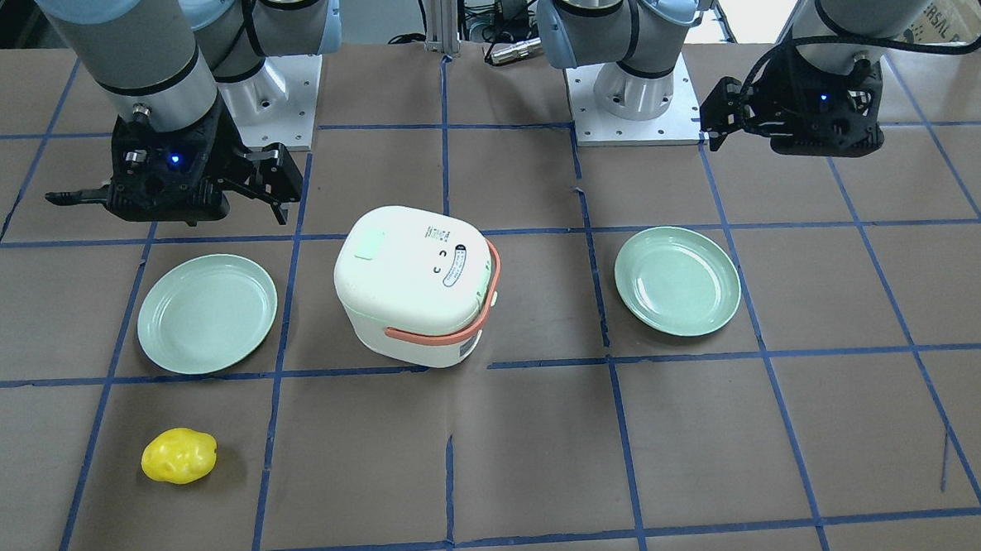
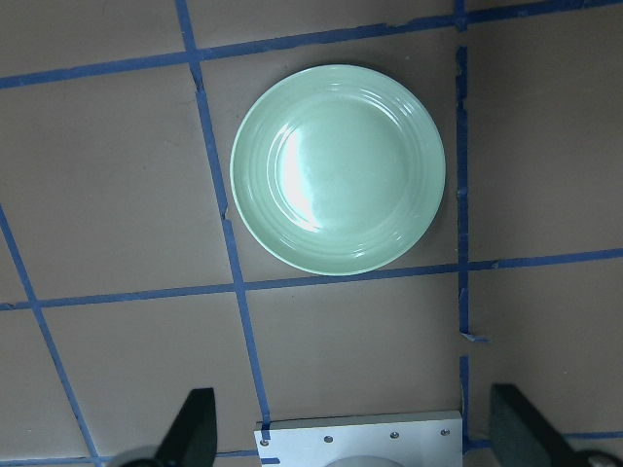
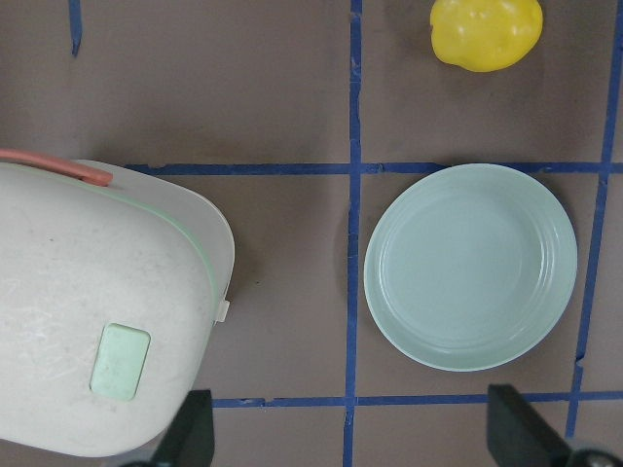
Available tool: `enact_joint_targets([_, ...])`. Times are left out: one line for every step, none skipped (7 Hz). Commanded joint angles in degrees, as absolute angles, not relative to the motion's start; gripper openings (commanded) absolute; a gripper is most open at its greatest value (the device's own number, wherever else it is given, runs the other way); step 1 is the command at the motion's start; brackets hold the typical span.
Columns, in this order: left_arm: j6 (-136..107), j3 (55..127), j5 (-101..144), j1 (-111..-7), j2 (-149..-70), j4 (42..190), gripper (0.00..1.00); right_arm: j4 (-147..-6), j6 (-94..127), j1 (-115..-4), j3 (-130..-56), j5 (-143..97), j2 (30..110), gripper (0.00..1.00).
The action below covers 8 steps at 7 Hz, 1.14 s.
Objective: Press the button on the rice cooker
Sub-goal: 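Move the right gripper over the green button on the rice cooker lid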
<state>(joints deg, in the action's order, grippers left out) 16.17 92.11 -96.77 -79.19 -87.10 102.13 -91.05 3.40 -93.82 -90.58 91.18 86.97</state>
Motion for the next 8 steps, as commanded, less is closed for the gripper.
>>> enact_joint_targets([16.2,92.1,-96.8,-79.2,-87.1,102.1,1.0,-91.2,3.5,-94.0,-90.9,91.1,86.9,1.0])
enact_joint_targets([16.2,92.1,-96.8,-79.2,-87.1,102.1,1.0,-91.8,4.2,-94.7,-90.7,91.1,87.2,1.0])
enact_joint_targets([16.2,92.1,-96.8,-79.2,-87.1,102.1,1.0,-91.8,5.3,-95.2,-90.8,88.5,87.1,1.0])
enact_joint_targets([16.2,92.1,-96.8,-79.2,-87.1,102.1,1.0,-91.8,6.4,-95.6,-91.0,86.2,86.9,1.0])
enact_joint_targets([16.2,92.1,-96.8,-79.2,-87.0,102.1,1.0,-91.9,8.9,-96.6,-91.1,85.9,86.6,0.99])
enact_joint_targets([16.2,92.1,-96.8,-79.2,-87.1,102.1,1.0,-93.7,13.7,-98.4,-91.1,86.0,86.3,0.95])
enact_joint_targets([16.2,92.1,-96.8,-79.2,-87.1,102.1,1.0,-96.3,15.3,-99.6,-91.3,86.4,85.1,0.94])
enact_joint_targets([16.2,92.1,-96.8,-79.2,-87.1,102.1,1.0,-97.6,17.3,-100.0,-92.6,86.0,84.4,0.83])
